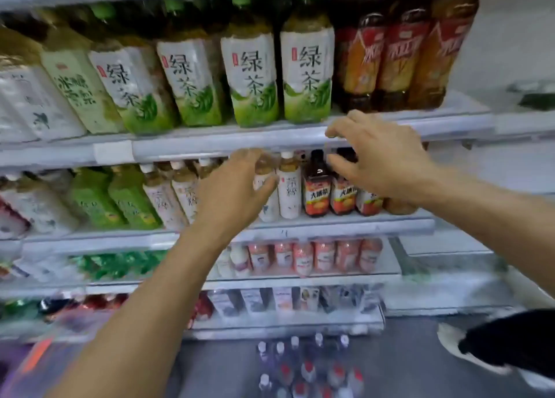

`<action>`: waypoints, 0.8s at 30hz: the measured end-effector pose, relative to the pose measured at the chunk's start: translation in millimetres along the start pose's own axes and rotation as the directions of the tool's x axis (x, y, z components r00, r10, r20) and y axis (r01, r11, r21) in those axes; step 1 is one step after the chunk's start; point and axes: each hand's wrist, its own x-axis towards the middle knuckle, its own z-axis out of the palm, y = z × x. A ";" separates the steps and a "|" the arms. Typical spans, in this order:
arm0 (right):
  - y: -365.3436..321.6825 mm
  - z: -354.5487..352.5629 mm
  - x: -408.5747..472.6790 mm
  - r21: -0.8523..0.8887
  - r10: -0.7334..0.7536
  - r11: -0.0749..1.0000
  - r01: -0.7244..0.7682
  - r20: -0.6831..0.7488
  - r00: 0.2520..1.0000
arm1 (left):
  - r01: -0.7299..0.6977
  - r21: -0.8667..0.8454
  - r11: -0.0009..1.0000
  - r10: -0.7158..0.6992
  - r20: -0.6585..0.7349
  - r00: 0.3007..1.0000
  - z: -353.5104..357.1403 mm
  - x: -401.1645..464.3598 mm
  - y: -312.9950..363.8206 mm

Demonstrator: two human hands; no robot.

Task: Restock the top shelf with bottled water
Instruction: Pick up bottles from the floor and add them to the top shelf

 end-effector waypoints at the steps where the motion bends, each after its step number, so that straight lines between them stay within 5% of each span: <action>1: 4.9 12.6 -12.3 0.025 0.021 0.999 -0.022 0.045 0.999 | 0.035 -0.016 0.999 -0.034 0.047 0.998 16.7 -12.6 -1.9; 9: 42.7 147.9 -120.1 0.151 0.187 0.952 -0.266 0.399 0.898 | 0.257 -0.084 0.963 -0.183 0.497 0.848 169.7 -102.4 -22.3; 15: 38.0 298.1 -224.8 0.174 0.209 0.874 -0.454 0.709 0.674 | 0.481 -0.025 0.876 -0.316 0.724 0.614 310.6 -190.0 -46.8; 24: 13.6 474.0 -397.7 -0.038 0.249 0.795 -0.605 0.931 0.268 | 0.494 0.218 0.842 -0.392 0.876 0.280 475.7 -342.4 -114.1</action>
